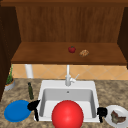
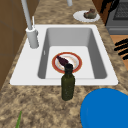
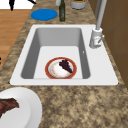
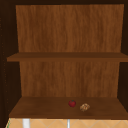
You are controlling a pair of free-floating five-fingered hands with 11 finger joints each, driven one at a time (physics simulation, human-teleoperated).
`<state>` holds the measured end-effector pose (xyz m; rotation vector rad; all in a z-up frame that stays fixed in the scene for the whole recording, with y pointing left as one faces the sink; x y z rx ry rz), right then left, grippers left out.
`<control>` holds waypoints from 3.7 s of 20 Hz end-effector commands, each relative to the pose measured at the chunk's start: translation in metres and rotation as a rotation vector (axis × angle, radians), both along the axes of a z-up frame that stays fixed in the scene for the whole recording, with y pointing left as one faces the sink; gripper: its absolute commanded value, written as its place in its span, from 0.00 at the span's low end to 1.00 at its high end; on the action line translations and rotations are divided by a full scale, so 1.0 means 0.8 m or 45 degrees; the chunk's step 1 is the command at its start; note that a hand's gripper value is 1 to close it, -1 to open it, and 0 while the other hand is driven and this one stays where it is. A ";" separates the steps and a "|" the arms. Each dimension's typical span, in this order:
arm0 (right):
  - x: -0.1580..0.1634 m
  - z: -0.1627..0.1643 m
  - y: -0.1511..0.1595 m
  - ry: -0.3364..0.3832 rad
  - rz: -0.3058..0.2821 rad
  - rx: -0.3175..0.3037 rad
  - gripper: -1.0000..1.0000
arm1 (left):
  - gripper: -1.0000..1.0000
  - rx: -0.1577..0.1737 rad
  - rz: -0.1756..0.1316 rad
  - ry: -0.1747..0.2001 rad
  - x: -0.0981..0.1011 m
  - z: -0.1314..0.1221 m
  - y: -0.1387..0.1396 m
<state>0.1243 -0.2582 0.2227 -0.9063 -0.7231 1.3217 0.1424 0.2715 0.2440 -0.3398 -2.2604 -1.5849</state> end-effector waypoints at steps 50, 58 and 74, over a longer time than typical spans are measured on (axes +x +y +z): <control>0.000 0.000 0.000 0.000 0.000 0.000 0.50 | 0.00 0.026 0.028 -0.032 -0.125 0.476 -0.090; 0.000 0.000 0.000 0.000 0.000 0.000 0.50 | 0.00 0.026 0.018 -0.048 -0.127 0.557 -0.130; 0.000 0.000 0.000 0.000 0.000 0.000 0.50 | 0.00 0.128 0.004 -0.032 -0.062 0.693 -0.186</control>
